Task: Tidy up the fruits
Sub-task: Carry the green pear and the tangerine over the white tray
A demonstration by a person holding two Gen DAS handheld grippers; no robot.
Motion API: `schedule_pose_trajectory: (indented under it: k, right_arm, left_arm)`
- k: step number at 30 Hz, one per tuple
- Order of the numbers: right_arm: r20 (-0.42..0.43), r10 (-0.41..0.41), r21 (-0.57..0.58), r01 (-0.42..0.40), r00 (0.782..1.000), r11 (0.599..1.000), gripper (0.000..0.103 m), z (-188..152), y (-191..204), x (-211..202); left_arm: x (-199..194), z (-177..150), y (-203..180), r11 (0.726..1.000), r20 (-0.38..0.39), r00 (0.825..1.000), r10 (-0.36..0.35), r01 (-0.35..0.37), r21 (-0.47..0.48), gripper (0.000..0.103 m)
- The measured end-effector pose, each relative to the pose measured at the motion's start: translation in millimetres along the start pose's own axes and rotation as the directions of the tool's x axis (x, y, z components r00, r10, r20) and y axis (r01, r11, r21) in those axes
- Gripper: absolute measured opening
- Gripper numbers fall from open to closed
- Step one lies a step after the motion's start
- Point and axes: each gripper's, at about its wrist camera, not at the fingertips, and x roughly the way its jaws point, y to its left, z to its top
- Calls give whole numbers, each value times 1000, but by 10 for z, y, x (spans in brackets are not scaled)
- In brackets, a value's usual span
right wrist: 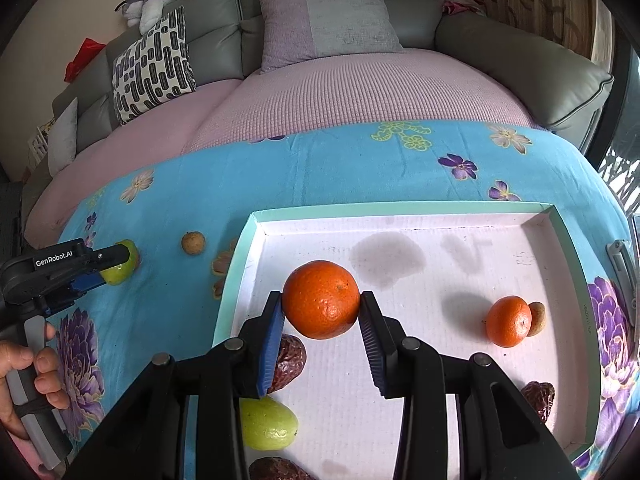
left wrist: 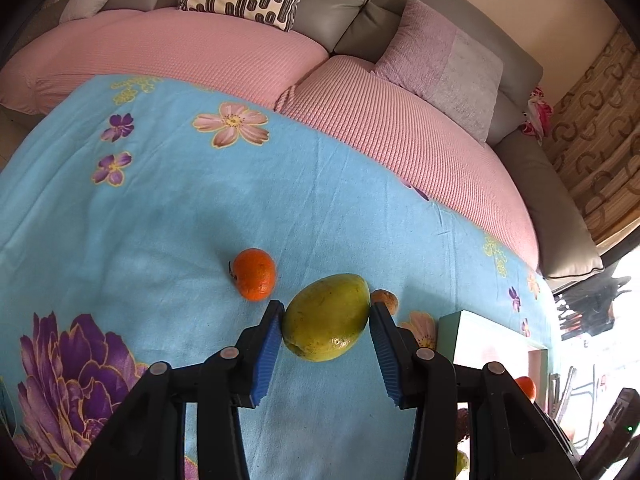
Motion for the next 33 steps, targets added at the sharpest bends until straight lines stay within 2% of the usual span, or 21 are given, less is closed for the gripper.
schedule_pose_trajectory:
  k: [10, 21, 27, 33]
  right_arm:
    - [23, -61, 62, 59, 998, 996, 40, 24, -268, -109]
    - [56, -167, 224, 151, 984, 963, 40, 1, -906, -310]
    - [77, -190, 288, 161, 979, 944, 40, -20, -1145, -387]
    - [144, -199, 248, 159, 970, 956, 40, 26, -1177, -340]
  left_arm:
    - [-189, -6, -385, 994, 31, 997, -72, 68, 91, 47]
    - [-75, -197, -715, 978, -19, 993, -118, 119, 170, 47]
    - [17, -351, -985, 953, -34, 987, -154, 158, 258, 47]
    - [173, -531, -1246, 915, -42, 981, -191, 193, 355, 47]
